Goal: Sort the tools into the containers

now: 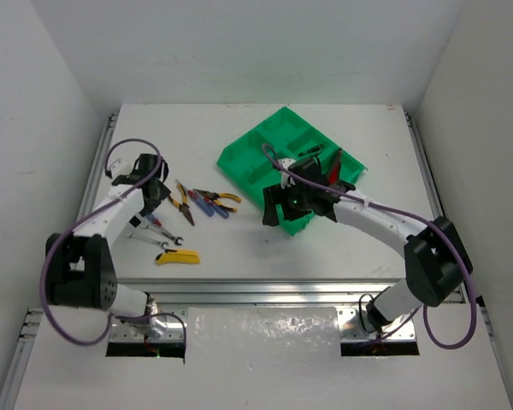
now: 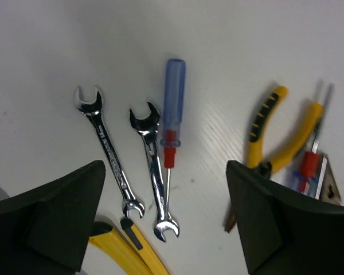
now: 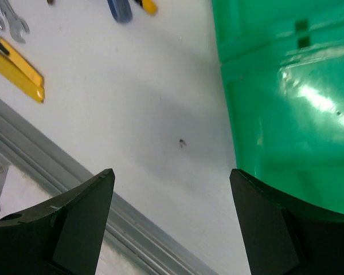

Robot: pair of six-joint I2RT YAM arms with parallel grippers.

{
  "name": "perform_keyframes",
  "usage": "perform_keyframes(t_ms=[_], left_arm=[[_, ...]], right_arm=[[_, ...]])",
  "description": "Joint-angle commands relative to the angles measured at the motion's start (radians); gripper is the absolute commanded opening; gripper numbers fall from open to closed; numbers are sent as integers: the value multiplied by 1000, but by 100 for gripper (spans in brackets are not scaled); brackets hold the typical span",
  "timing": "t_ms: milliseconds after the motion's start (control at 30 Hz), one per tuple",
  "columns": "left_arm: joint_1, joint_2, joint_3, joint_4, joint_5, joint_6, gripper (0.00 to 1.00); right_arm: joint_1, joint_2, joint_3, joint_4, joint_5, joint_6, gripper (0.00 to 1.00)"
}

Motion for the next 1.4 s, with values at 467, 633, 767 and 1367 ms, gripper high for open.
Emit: perform_keyframes(t_ms=[467,633,767,1367], left_arm=[[158,352,55,205,123,-28,52],[160,369,49,225,140,-19,45],[160,380,50,231,155,-18,24],[65,-45,-11,315,287,117,0]], right_arm=[[14,-88,-107,153,-96,22,80],[15,-78,-113,160,-102,27,79],[15,-80,-113,163,-108,28,79],[15,-89,-121,252,-174,102,80]])
